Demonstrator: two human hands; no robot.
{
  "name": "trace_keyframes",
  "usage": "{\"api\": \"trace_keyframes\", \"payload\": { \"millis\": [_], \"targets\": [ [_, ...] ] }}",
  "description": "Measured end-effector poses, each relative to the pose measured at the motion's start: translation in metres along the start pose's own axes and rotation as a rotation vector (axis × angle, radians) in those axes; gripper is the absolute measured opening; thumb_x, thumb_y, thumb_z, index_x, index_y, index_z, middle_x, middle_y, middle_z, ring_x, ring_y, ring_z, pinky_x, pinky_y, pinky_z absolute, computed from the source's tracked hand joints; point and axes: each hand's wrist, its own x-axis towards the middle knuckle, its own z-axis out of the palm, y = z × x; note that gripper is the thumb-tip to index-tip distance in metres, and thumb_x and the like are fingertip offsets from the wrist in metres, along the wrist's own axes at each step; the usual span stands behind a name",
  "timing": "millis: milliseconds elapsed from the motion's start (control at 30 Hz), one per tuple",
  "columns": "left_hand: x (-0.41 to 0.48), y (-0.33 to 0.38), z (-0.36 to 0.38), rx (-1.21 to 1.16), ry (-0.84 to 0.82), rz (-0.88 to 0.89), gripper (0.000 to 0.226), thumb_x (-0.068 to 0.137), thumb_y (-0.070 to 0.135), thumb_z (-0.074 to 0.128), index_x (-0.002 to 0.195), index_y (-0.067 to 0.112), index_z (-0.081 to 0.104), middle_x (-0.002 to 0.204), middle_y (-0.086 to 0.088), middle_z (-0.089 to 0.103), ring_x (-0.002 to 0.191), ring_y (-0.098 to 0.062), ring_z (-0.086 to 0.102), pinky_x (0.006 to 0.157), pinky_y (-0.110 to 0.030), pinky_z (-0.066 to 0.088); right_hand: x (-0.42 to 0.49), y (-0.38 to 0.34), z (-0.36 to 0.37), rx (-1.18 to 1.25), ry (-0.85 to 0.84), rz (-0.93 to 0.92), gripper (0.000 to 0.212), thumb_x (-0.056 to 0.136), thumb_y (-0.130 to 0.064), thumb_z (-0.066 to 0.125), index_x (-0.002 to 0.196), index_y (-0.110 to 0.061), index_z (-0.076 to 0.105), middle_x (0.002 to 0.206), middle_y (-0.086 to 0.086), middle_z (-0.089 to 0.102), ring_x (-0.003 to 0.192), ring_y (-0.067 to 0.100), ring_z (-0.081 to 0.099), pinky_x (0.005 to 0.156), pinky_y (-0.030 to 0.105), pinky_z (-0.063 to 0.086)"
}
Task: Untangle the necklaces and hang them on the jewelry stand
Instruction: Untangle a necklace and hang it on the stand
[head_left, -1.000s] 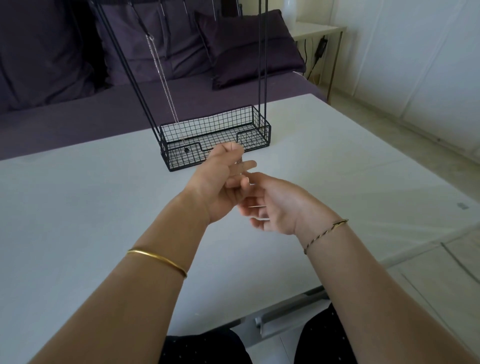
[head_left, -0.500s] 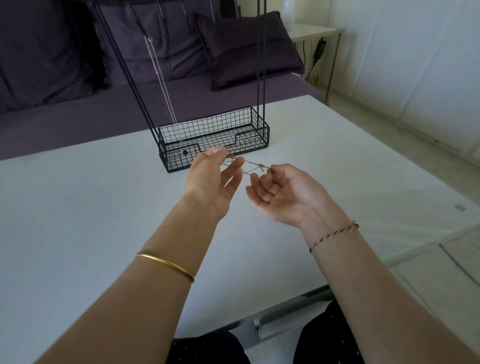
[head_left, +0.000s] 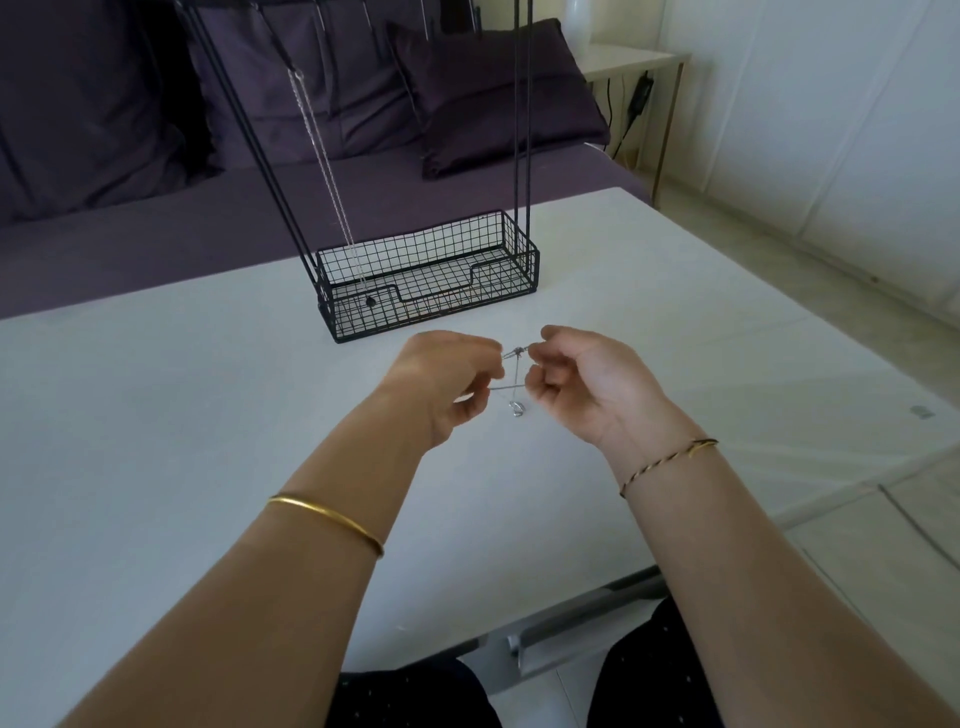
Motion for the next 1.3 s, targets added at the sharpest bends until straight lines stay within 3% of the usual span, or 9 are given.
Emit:
{"api": "trace_keyframes", "payload": {
  "millis": [167,300,467,700,933,1100,1300],
  "targets": [
    [0.0026,-0.0035,0.004,0.262,0.059,0.125,0.015,0.084,-0.003,0.061,0.077,0.01,0.064,0.071,-0.002,0.054,0.058,-0.014,0.042,0.051,-0.02,0.041,-0.0002,0.0028,0.0007,-0.268,0.037,-0.187,0.019,0.086,0.014,0.046,0.088,-0.002,0.056,0.065,0.008,0.045,0.044,0.01,0.042,0.05,0.024,0.053],
    [0.0035,-0.0042,0.0028,0.204,0.08,0.134,0.007,0.089,0.006,0.061,0.083,0.009,0.062,0.07,-0.003,0.056,0.053,-0.01,0.04,0.045,-0.018,0.034,-0.0009,-0.0004,-0.0006,-0.301,0.024,-0.179,0.016,0.085,0.014,0.047,0.084,0.0,0.055,0.07,0.011,0.048,0.055,0.016,0.049,0.051,0.027,0.056],
    [0.0041,-0.0031,0.0024,0.16,0.085,0.146,0.006,0.092,0.012,0.059,0.09,0.009,0.064,0.071,-0.002,0.063,0.05,-0.01,0.037,0.041,-0.015,0.034,-0.005,-0.0008,0.0008,-0.369,-0.084,-0.097,0.01,0.085,0.007,0.056,0.082,0.0,0.061,0.066,0.011,0.054,0.053,0.017,0.051,0.046,0.021,0.048],
    [0.003,-0.0038,0.0024,0.155,0.085,0.16,0.006,0.091,0.01,0.057,0.091,0.009,0.063,0.074,-0.002,0.066,0.047,-0.008,0.041,0.04,-0.015,0.038,-0.0053,0.0051,-0.0005,-0.67,-0.08,-0.318,0.004,0.079,-0.001,0.068,0.077,-0.002,0.064,0.068,0.008,0.06,0.051,0.012,0.047,0.052,0.024,0.042],
    [0.0022,-0.0008,0.0029,0.116,0.075,0.055,0.01,0.09,0.013,0.058,0.093,0.008,0.066,0.066,0.0,0.055,0.048,-0.01,0.039,0.038,-0.013,0.035,-0.0033,0.0021,0.0006,-0.584,-0.028,-0.33,0.018,0.085,-0.002,0.061,0.07,-0.012,0.063,0.062,0.003,0.058,0.048,0.01,0.05,0.048,0.022,0.043],
    [0.0008,-0.0021,0.002,0.171,0.021,0.082,0.014,0.088,0.023,0.067,0.089,0.009,0.067,0.063,0.001,0.046,0.047,-0.009,0.036,0.036,-0.014,0.03,-0.0027,0.0021,-0.0004,-0.574,-0.023,-0.346,0.017,0.085,-0.002,0.061,0.07,-0.01,0.063,0.063,0.004,0.058,0.048,0.01,0.052,0.048,0.022,0.046],
    [0.0017,-0.0019,0.0018,0.158,0.066,0.131,0.009,0.089,0.014,0.063,0.08,0.013,0.059,0.062,0.0,0.05,0.039,-0.007,0.035,0.035,-0.013,0.025,-0.0017,0.0036,-0.0014,-0.567,-0.048,-0.335,0.01,0.087,-0.006,0.064,0.078,-0.002,0.064,0.062,0.007,0.058,0.046,0.011,0.054,0.047,0.02,0.047]
  ]
}}
